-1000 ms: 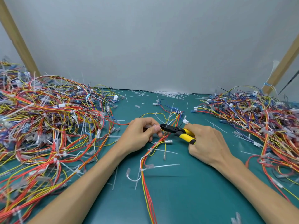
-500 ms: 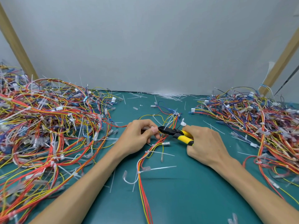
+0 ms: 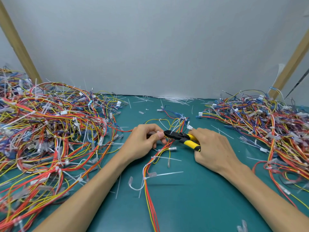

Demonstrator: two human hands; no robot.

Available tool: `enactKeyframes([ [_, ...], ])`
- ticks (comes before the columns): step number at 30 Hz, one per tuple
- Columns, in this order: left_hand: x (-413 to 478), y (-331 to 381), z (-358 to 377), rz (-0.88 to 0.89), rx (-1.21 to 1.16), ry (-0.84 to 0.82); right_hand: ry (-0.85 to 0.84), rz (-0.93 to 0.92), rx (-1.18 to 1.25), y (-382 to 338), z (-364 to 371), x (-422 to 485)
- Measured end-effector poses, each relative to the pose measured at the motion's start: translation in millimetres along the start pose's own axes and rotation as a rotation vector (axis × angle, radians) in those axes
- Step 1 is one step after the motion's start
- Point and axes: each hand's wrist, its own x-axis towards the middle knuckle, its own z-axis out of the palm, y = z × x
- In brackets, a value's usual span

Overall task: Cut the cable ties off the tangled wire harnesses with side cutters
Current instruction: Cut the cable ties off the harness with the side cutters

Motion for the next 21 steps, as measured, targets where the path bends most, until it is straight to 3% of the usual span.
enactKeyframes([
  [21, 0.4, -0.2, 0.1, -0.002, -0.002, -0.001, 0.022, 0.012, 0.069, 1.9, 5.0, 1.1],
])
